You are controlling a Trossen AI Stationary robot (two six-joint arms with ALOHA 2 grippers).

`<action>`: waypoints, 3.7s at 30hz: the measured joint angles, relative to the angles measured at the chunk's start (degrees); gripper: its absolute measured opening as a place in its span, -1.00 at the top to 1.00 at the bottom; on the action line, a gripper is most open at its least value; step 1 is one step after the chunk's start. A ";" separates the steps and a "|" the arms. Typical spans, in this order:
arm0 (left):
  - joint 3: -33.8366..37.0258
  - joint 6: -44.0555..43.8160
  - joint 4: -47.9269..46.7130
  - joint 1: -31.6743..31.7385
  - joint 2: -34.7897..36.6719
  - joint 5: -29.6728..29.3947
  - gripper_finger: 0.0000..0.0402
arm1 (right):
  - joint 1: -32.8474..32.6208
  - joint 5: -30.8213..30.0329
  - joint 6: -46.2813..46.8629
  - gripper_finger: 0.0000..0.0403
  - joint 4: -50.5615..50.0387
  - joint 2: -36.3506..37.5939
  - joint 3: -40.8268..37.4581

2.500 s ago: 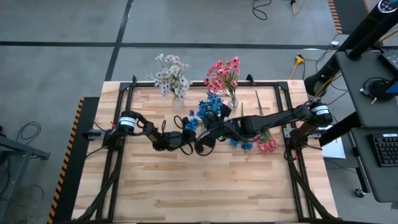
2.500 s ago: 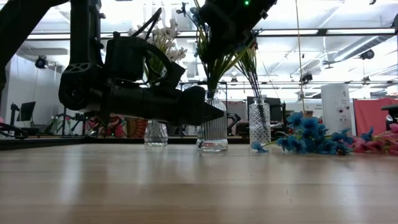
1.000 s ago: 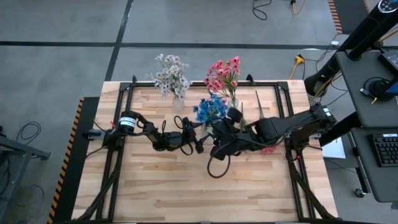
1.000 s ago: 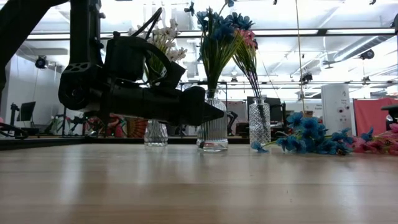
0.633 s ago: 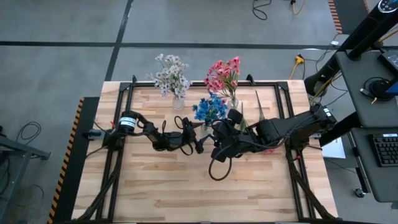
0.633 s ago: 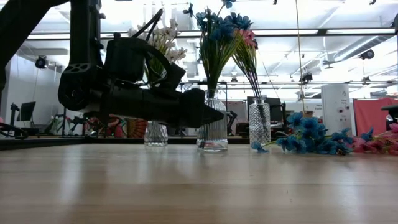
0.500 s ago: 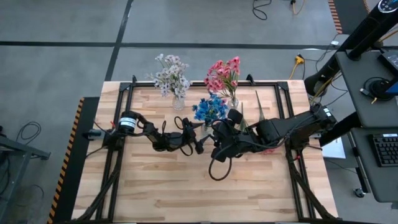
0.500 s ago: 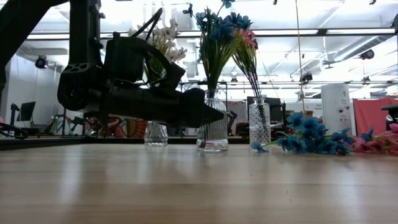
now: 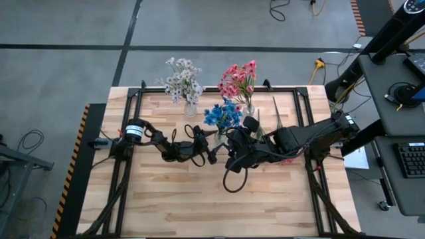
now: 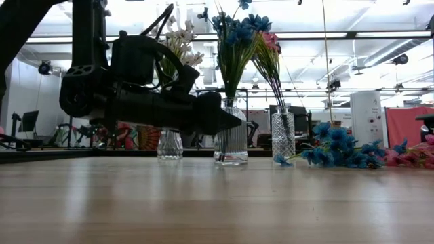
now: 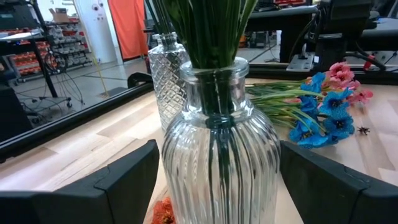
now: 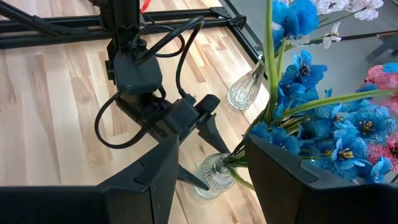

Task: Sort flowers into vase by color
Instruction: Adjust the middle blue flowers, then put the blue flowers into the middle transparent vase

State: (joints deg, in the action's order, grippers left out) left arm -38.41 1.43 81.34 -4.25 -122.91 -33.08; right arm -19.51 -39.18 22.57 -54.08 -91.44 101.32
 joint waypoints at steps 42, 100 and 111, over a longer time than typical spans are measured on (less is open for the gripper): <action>10.42 2.78 -0.47 -7.97 13.19 -6.97 -0.57 | -0.64 6.24 4.24 0.12 -6.36 3.96 0.09; 11.82 17.32 -15.92 -16.07 33.16 -7.73 -0.57 | 22.02 20.52 29.99 -0.10 -3.15 17.14 -47.66; 11.87 16.69 -18.52 -16.00 33.16 -10.56 -0.57 | 31.11 15.11 27.73 -0.21 10.55 14.51 -53.82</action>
State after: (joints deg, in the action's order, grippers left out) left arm -26.55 18.12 62.82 -20.25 -89.76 -43.64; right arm 11.60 -24.07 50.30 -43.53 -76.93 47.49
